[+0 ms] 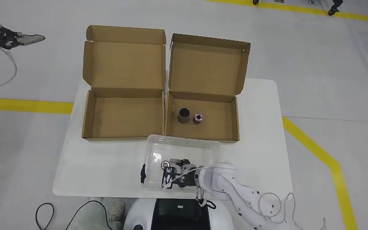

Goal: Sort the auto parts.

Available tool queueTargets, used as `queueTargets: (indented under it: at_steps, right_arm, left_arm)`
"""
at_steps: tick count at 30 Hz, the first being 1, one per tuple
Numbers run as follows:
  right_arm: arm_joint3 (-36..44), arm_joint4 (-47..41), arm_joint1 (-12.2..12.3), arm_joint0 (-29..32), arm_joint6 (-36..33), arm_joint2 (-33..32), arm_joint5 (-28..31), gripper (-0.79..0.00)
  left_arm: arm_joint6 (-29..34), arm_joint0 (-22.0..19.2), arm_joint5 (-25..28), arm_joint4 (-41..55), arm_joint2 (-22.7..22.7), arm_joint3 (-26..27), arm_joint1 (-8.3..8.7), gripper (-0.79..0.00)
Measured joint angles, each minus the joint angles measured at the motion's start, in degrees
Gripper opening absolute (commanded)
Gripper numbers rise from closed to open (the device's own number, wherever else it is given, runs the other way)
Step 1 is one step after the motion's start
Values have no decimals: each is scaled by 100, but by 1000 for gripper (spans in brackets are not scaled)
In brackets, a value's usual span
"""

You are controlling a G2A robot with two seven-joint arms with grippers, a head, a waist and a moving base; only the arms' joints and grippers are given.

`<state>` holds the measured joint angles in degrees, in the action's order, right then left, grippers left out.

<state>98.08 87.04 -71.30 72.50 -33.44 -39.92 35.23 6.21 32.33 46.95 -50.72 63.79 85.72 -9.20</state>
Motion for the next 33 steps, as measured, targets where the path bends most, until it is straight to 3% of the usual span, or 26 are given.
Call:
queueTargets:
  at_steps: [12, 23, 29, 33]
  right_arm:
    - [-249, 112, -87, -165, -82, 201, -206, -363]
    - [-245, 244, -64, -14, 29, -110, -984, -394]
    - [-118, 383, -20, 24, 100, -64, -479, -388]
    - [-176, 384, -33, -2, 131, -32, -437, -406]
  left_arm:
    - [0, 0, 0, 0, 0, 0, 0, 0]
    - [0, 0, 0, 0, 0, 0, 0, 0]
    - [0, 0, 0, 0, 0, 0, 0, 0]
    - [0, 0, 0, 0, 0, 0, 0, 0]
